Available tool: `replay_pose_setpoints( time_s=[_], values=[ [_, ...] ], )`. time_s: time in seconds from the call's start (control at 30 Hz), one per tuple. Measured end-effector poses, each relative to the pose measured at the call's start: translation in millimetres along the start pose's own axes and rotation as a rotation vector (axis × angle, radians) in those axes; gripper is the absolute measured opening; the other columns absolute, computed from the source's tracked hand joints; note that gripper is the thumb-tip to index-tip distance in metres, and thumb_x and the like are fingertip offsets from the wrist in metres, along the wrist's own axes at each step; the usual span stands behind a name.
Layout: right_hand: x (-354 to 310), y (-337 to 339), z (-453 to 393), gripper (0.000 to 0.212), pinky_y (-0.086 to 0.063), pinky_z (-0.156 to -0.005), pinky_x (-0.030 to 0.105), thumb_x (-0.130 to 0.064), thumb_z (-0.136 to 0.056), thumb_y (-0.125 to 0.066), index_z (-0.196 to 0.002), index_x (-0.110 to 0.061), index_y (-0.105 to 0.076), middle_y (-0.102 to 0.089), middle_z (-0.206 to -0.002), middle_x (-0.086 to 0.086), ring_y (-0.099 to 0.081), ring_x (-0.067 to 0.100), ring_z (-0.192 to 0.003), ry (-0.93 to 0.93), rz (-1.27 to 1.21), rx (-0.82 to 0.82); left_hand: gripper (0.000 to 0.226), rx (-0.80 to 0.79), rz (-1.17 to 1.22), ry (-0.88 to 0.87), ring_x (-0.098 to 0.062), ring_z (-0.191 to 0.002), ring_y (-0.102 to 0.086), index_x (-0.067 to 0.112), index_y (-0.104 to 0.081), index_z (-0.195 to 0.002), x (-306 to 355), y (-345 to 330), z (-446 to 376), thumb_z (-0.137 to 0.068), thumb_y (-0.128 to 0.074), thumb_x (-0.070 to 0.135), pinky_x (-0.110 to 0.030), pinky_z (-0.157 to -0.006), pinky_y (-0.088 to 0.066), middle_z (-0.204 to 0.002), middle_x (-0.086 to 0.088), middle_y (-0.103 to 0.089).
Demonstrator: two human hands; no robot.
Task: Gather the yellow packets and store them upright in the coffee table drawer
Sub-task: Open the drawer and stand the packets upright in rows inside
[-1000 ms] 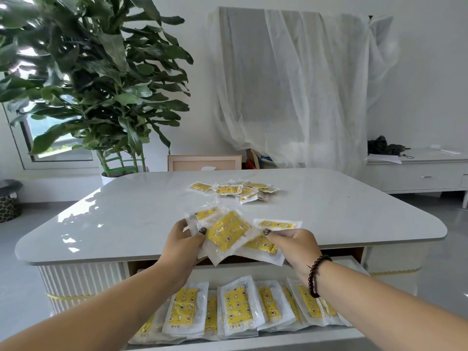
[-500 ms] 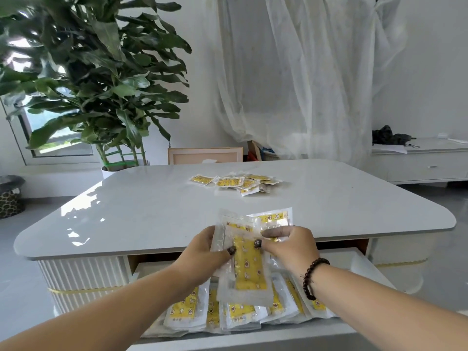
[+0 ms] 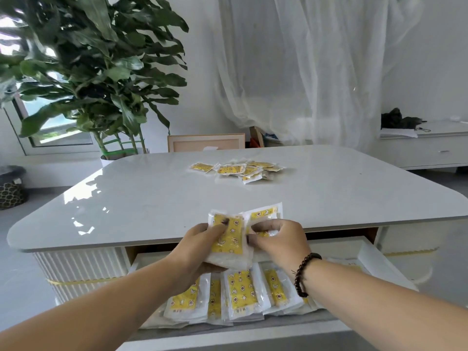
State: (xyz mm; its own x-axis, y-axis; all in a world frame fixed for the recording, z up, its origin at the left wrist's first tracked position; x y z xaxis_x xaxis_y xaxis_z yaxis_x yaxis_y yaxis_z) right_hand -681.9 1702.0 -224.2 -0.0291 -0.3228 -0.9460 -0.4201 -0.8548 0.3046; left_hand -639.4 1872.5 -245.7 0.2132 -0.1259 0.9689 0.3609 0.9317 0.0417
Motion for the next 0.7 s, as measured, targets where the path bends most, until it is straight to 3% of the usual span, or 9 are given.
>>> replay_pose_setpoints(
  time_s=[0.1,0.17,0.2,0.27,0.37,0.47,0.53,0.63,0.7],
  values=[
    [-1.5,13.5,-4.2,0.018,-0.042,-0.058,0.005,-0.012,-0.073,-0.077,-0.087,-0.020,-0.068,-0.067,-0.103,-0.006,-0.063,0.003,-0.076,0.046,0.073,0.082,0.024,-0.084,-0.042,0.036,-0.025,-0.083,-0.072,0.008,-0.059,-0.113,-2.0,3.4,0.9,-0.090,-0.063,0.010,-0.034,-0.065,-0.059,-0.103,-0.014,-0.072],
    [-4.8,25.8,-8.4,0.032,-0.037,-0.052,0.003,-0.007,-0.076,-0.074,-0.103,-0.021,-0.065,-0.059,-0.114,-0.008,-0.059,0.001,-0.075,0.093,0.129,0.119,0.026,-0.110,-0.156,0.090,-0.027,-0.090,-0.072,0.010,-0.060,-0.112,-12.7,9.4,1.0,-0.087,-0.065,0.005,-0.038,-0.075,-0.060,-0.105,-0.013,-0.072],
    [-5.1,30.3,-11.0,0.041,-0.039,-0.055,0.002,-0.006,-0.077,-0.073,-0.113,-0.023,-0.061,-0.056,-0.121,-0.008,-0.061,0.002,-0.083,0.107,0.140,0.120,0.027,-0.107,-0.243,0.128,-0.028,-0.092,-0.071,0.011,-0.060,-0.112,-21.7,14.4,-0.7,-0.086,-0.066,0.004,-0.040,-0.080,-0.059,-0.104,-0.013,-0.072],
    [-2.4,36.3,-16.9,0.059,-0.039,-0.079,0.004,-0.005,-0.077,-0.074,-0.129,-0.024,-0.052,-0.051,-0.134,-0.007,-0.054,0.013,-0.119,0.124,0.135,0.109,0.031,-0.081,-0.413,0.222,-0.028,-0.096,-0.069,0.014,-0.055,-0.111,-42.1,24.2,-6.7,-0.085,-0.069,0.006,-0.041,-0.085,-0.058,-0.107,-0.013,-0.069],
    [5.6,36.9,-20.5,0.078,-0.030,-0.097,0.016,-0.004,-0.076,-0.076,-0.142,-0.025,-0.038,-0.041,-0.147,-0.006,-0.035,0.012,-0.137,0.124,0.116,0.092,0.023,0.042,-0.523,0.322,-0.025,-0.090,-0.064,0.017,-0.047,-0.101,-66.1,38.2,-21.5,-0.086,-0.065,0.010,-0.032,-0.075,-0.057,-0.105,-0.012,-0.060],
    [12.4,33.2,-22.2,0.087,-0.028,-0.097,0.016,-0.005,-0.076,-0.075,-0.146,-0.026,-0.028,-0.032,-0.151,-0.008,-0.031,0.012,-0.139,0.095,0.077,0.069,0.011,0.133,-0.450,0.344,-0.021,-0.076,-0.054,0.011,-0.047,-0.089,-79.2,37.9,-37.7,-0.090,-0.056,0.005,-0.028,-0.064,-0.049,-0.088,-0.012,-0.053],
    [14.8,31.4,-23.6,0.090,-0.027,-0.095,0.017,-0.006,-0.077,-0.075,-0.148,-0.027,-0.023,-0.029,-0.152,-0.007,-0.029,0.013,-0.140,0.077,0.052,0.058,0.014,0.142,-0.460,0.357,-0.022,-0.076,-0.053,0.012,-0.045,-0.084,-90.5,33.2,-48.5,-0.091,-0.054,0.004,-0.029,-0.065,-0.048,-0.088,-0.012,-0.052],
    [19.5,31.0,-26.4,0.083,-0.030,-0.094,0.018,-0.009,-0.078,-0.074,-0.145,-0.026,-0.027,-0.034,-0.148,-0.005,-0.033,0.013,-0.136,0.056,0.042,0.053,0.020,0.149,-0.538,0.370,-0.020,-0.073,-0.050,0.012,-0.041,-0.079,-105.8,25.4,-60.6,-0.091,-0.055,0.005,-0.027,-0.063,-0.045,-0.083,-0.009,-0.048],
    [25.1,32.0,-27.9,0.073,-0.036,-0.089,0.020,-0.009,-0.078,-0.074,-0.138,-0.024,-0.035,-0.043,-0.139,-0.003,-0.043,0.014,-0.124,0.032,0.024,0.054,0.027,0.168,-0.679,0.346,-0.014,-0.062,-0.046,0.013,-0.039,-0.070,-109.9,23.6,-68.0,-0.089,-0.057,0.007,-0.019,-0.054,-0.042,-0.072,-0.003,-0.045]
  ],
)
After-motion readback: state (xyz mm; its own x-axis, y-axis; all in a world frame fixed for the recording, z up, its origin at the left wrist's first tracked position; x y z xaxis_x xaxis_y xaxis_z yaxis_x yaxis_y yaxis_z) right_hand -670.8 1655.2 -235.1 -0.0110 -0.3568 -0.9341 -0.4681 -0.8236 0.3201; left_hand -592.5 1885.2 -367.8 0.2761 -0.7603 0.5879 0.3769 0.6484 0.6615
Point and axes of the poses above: each hand's wrist, its own z-axis away from the middle knuckle, its own y-axis out of the back of the hand, x = y × z, the point moved 8 cm from there along -z, towards the middle knuckle
